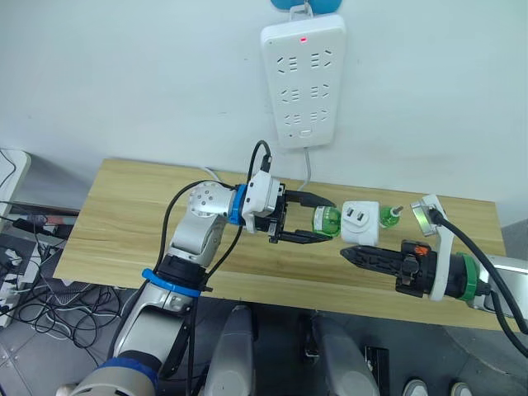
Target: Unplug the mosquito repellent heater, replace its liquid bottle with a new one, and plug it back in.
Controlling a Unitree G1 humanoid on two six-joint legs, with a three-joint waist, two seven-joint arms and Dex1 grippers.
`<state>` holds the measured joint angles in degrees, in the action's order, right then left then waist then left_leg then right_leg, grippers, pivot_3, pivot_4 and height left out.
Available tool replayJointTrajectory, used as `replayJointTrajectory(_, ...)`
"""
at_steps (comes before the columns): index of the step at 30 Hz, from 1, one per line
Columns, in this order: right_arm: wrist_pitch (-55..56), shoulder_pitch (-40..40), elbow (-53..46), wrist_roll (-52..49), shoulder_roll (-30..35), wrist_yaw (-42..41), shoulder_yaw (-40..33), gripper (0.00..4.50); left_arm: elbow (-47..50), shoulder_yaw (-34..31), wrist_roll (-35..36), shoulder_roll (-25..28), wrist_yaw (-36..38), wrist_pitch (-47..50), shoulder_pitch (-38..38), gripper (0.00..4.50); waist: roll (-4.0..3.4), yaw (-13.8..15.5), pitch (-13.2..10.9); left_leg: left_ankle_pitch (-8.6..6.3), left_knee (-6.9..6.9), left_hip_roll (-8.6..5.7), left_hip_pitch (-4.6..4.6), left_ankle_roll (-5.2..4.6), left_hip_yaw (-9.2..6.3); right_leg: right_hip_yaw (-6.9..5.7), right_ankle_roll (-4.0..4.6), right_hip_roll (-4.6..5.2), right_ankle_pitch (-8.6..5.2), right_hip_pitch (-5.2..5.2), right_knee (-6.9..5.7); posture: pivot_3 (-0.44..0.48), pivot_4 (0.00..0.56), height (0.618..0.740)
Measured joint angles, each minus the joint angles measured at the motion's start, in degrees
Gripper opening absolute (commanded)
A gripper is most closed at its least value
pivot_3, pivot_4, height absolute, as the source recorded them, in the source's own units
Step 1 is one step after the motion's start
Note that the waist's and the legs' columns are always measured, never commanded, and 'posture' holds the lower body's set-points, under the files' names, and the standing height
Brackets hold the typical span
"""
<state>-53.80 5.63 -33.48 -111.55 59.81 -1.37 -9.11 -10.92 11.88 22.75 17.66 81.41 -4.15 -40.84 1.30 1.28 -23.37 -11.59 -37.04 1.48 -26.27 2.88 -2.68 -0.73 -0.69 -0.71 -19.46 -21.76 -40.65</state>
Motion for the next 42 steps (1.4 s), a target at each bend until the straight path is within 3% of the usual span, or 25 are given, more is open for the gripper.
replayJointTrajectory(12,6.54,5.82,-3.48,-0.03,3.16,-8.38,2.47,0.02,-0.40,0.17,-1.08,0.05,0.48,-0.29,0.11,2.25,0.00,-0.02,0.00,0.00,0.00,0.00,0.00,0.00,-0.02,-0.01,0.00,0.00,0.00,0.01,0.02,0.036,0.388,0.740)
replayJointTrajectory(18,6.15,15.12,2.77,-0.21,-1.07,-3.01,5.34,0.02,-0.86,0.23,-1.66,0.12,0.41,-0.30,0.26,2.25,0.00,-0.10,0.00,0.00,-0.01,0.00,-0.01,0.00,-0.01,-0.01,0.00,0.00,0.00,0.00,-0.03,0.036,0.388,0.740)
replayJointTrajectory(26,1.85,19.23,13.78,-0.43,-5.28,5.31,5.24,0.02,-0.95,0.35,-2.42,0.08,0.82,-0.26,0.39,2.25,0.01,0.00,-0.01,0.00,0.00,-0.01,-0.09,-0.01,-0.02,-0.01,0.01,0.02,0.00,-0.03,0.00,0.035,0.401,0.740)
replayJointTrajectory(31,-0.40,22.17,18.98,-0.44,-5.40,7.37,2.41,0.02,-0.89,0.32,-2.31,0.05,1.33,-0.09,0.39,2.25,0.01,-0.01,0.00,0.00,0.00,0.02,-0.08,-0.01,-0.02,-0.01,0.01,0.01,0.00,-0.05,-0.01,0.035,0.401,0.740)
replayJointTrajectory(34,-2.27,21.01,19.13,2.65,-1.96,4.73,1.20,0.02,-0.81,0.25,-2.02,-0.01,1.62,0.03,0.38,2.25,0.00,0.10,-0.01,0.00,0.03,-0.02,-0.12,-0.01,-0.05,-0.01,0.01,0.01,0.00,-0.07,-0.03,0.035,0.401,0.740)
replayJointTrajectory(37,-3.95,14.69,16.64,14.57,3.29,-6.93,-2.71,0.63,-0.71,-0.07,-1.14,0.08,1.80,0.21,0.36,2.25,0.00,0.30,0.00,0.00,0.01,-0.03,-0.21,-0.01,-0.10,-0.03,0.01,0.01,0.00,-0.08,-0.03,0.035,0.399,0.740)
replayJointTrajectory(42,2.69,1.38,10.05,36.27,8.22,-31.76,-9.40,2.42,-0.41,-0.57,-0.15,0.21,2.01,0.56,0.37,2.25,0.00,0.19,0.00,0.00,0.00,-0.01,-0.14,-0.01,-0.08,-0.03,0.00,-0.01,0.00,-0.09,0.09,0.036,0.397,0.740)
